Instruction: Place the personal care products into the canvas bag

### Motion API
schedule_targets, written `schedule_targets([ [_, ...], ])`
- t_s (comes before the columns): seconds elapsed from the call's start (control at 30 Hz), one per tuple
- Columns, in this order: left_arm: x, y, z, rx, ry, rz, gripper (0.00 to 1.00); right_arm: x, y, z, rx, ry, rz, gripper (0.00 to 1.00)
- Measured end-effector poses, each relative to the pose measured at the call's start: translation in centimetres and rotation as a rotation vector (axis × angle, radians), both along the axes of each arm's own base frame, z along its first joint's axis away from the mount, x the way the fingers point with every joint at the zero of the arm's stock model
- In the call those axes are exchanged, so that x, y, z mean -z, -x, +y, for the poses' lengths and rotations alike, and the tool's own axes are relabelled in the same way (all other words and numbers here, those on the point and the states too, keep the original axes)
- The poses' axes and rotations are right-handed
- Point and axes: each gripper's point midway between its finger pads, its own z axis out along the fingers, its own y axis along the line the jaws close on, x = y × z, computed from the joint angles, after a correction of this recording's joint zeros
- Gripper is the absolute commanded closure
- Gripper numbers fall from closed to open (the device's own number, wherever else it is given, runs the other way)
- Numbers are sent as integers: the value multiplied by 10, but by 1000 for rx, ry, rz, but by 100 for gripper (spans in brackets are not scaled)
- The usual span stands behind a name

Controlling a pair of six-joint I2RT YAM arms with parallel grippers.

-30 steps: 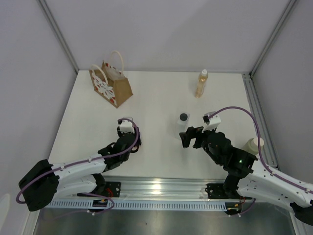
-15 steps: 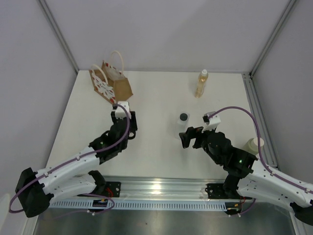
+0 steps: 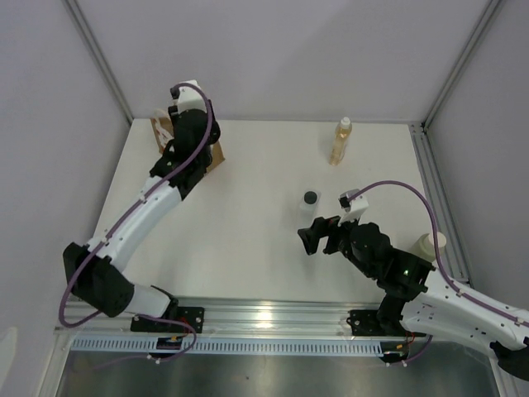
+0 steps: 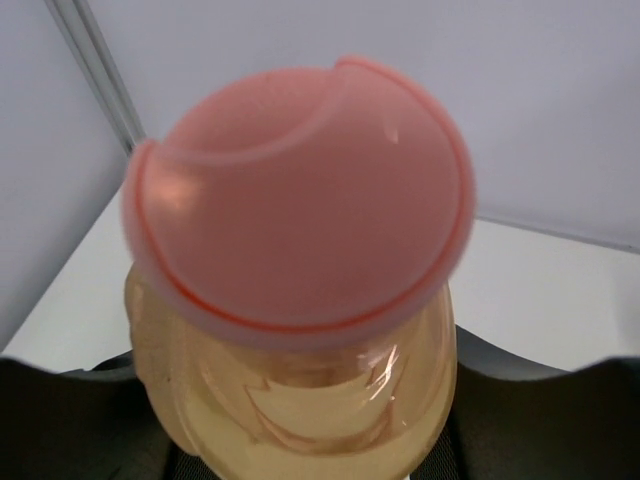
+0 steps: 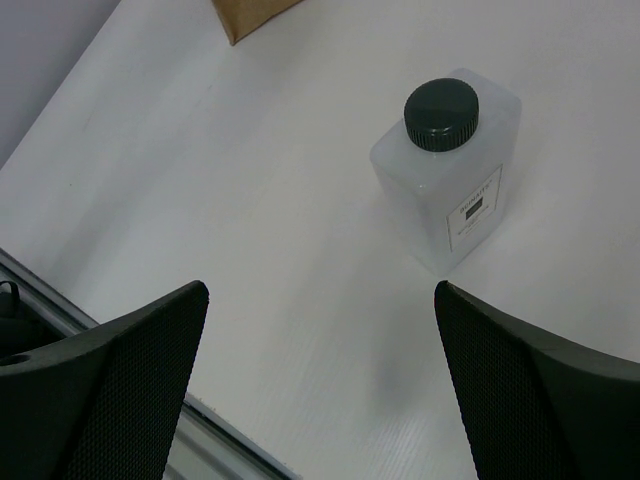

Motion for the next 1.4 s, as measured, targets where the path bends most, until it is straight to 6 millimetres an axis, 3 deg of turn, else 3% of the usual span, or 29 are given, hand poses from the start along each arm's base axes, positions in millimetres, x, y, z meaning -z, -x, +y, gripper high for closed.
schedule_targets([
  [0.2,4,-67,20,-61,-43,40,100,-6,3,0,-14,-24,-5,1],
  [0.47,9,-132,48,-101,-78,62,100,-12,5,-2,-17,-44,-17,1],
  [0.7,23,-159,63,-122,-89,79,100,-20,8,-5,-23,-65,-28,1],
  [1.1,95,-186,89,-160,-107,198,100,-22,10,-6,-30,-71,-29,1],
  [1.4,105,-193,88,-166,-65,177,100,-21,10,-5,-34,-69,-27,1],
])
